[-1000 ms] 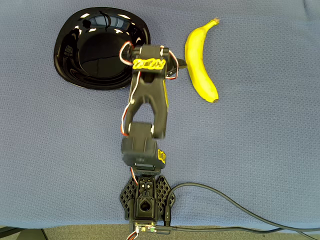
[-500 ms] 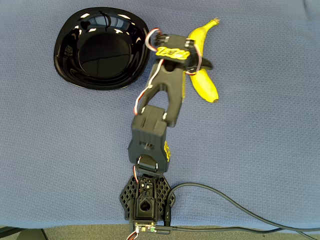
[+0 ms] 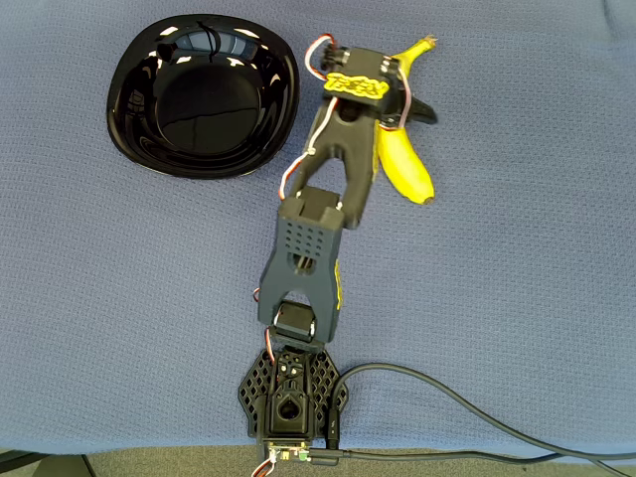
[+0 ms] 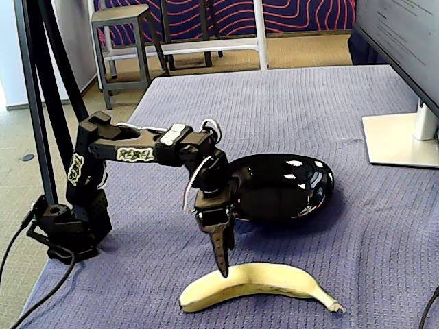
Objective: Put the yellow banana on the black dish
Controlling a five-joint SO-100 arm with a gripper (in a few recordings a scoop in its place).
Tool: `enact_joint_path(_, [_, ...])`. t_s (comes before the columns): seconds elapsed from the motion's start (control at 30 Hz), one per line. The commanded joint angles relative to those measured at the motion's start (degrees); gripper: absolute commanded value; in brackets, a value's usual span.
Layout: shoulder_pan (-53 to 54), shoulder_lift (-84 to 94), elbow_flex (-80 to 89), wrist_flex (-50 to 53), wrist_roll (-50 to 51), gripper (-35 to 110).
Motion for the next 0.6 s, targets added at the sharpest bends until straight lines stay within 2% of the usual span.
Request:
enact_joint_path(0.0, [-1.41,-1.58,-5.45,0.44,1.85,43])
enact_joint_path(0.57, [-0.97,-8.17,-10.63,-0.53,1.41,40])
